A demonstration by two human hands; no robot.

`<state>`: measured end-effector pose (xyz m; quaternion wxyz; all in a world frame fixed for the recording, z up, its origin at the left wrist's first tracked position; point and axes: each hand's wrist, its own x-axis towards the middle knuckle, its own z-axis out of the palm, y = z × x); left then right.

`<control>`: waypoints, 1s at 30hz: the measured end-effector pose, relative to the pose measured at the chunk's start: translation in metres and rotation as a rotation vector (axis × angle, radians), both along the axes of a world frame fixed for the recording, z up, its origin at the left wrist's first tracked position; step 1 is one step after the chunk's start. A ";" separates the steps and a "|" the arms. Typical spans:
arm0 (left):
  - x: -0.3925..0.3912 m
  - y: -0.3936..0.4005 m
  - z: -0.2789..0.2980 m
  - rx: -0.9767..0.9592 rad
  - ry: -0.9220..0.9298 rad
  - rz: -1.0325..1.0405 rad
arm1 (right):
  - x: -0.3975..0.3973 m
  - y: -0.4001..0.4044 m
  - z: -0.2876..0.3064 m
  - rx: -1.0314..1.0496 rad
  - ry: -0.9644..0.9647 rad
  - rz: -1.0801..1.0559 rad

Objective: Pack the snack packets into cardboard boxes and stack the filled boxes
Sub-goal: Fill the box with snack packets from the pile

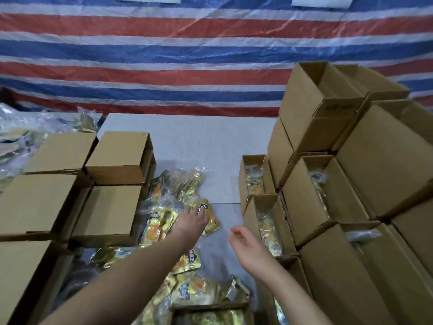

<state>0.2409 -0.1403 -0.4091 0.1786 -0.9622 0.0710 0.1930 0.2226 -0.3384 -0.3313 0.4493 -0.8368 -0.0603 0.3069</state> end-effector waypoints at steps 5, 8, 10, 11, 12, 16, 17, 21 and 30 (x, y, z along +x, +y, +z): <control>0.056 -0.011 -0.038 0.145 0.084 -0.157 | 0.018 -0.003 -0.020 0.020 0.092 -0.085; 0.077 -0.010 -0.057 0.186 0.144 -0.194 | 0.030 -0.002 -0.032 0.016 0.124 -0.108; 0.088 -0.010 -0.064 0.199 0.188 -0.204 | 0.036 -0.001 -0.038 0.011 0.128 -0.116; 0.094 -0.009 -0.071 0.196 0.206 -0.212 | 0.040 -0.001 -0.045 0.011 0.132 -0.116; 0.097 -0.008 -0.072 0.204 0.214 -0.223 | 0.041 0.000 -0.043 0.006 0.125 -0.110; 0.101 0.001 -0.086 0.218 0.186 -0.310 | 0.045 0.004 -0.052 -0.002 0.138 -0.110; 0.103 0.002 -0.084 0.209 0.168 -0.325 | 0.046 0.004 -0.054 -0.007 0.138 -0.118; 0.100 0.010 -0.071 0.184 0.079 -0.388 | 0.041 0.006 -0.054 -0.005 0.171 -0.153; 0.062 0.047 0.066 -0.440 -0.252 0.142 | 0.035 0.014 -0.015 0.242 0.102 -0.400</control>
